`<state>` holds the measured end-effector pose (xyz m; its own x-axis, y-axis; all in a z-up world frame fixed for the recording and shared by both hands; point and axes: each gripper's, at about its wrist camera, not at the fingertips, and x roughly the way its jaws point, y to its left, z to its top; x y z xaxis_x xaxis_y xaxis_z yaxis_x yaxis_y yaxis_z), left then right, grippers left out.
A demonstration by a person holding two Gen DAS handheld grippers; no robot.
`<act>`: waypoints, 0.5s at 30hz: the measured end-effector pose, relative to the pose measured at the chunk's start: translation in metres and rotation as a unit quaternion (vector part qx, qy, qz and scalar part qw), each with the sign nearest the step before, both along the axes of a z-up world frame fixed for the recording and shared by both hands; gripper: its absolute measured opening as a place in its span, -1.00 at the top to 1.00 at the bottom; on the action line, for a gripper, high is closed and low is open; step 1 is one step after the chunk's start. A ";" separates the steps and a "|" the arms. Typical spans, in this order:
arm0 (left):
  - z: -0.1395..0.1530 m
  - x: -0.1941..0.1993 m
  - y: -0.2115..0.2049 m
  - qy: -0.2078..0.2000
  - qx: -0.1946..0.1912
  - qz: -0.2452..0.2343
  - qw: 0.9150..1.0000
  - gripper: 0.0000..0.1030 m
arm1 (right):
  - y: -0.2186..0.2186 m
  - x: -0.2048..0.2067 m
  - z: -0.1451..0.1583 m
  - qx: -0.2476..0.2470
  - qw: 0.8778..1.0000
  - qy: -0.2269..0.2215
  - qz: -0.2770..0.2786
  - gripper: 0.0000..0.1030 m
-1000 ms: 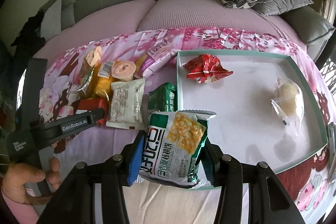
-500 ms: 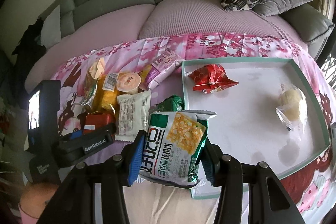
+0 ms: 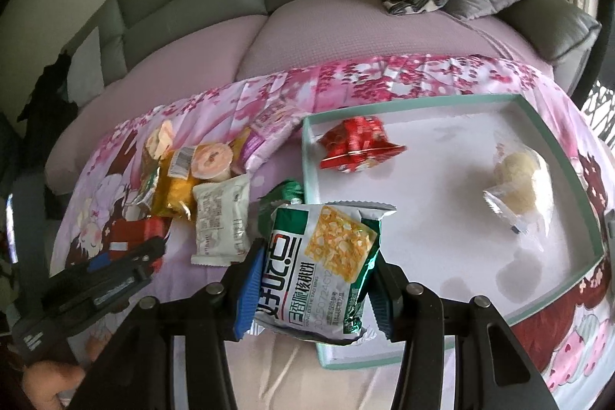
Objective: Organize snacks
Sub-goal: 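Carry the red box and cracker pack toward the tray with both tools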
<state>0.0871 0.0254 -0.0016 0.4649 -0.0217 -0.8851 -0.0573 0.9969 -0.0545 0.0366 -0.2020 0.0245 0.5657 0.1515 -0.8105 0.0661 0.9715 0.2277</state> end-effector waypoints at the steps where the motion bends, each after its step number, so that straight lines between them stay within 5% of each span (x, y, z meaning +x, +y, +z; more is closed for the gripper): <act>1: 0.004 -0.002 -0.003 -0.006 0.001 -0.002 1.000 -0.31 | -0.005 -0.002 0.001 0.002 1.000 -0.002 -0.005 -0.01; 8: 0.038 -0.018 -0.042 -0.062 0.006 -0.060 0.996 -0.31 | -0.048 -0.014 0.007 0.013 0.998 -0.014 -0.055 -0.01; 15: 0.062 -0.037 -0.111 -0.116 0.003 -0.162 0.980 -0.31 | -0.110 -0.031 0.014 0.019 0.991 -0.023 -0.132 -0.01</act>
<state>0.0500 -0.0858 0.0606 0.6234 -0.1965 -0.7568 0.2752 0.9611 -0.0229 0.0055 -0.3115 0.0387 0.6268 0.0231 -0.7789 0.3060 0.9120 0.2733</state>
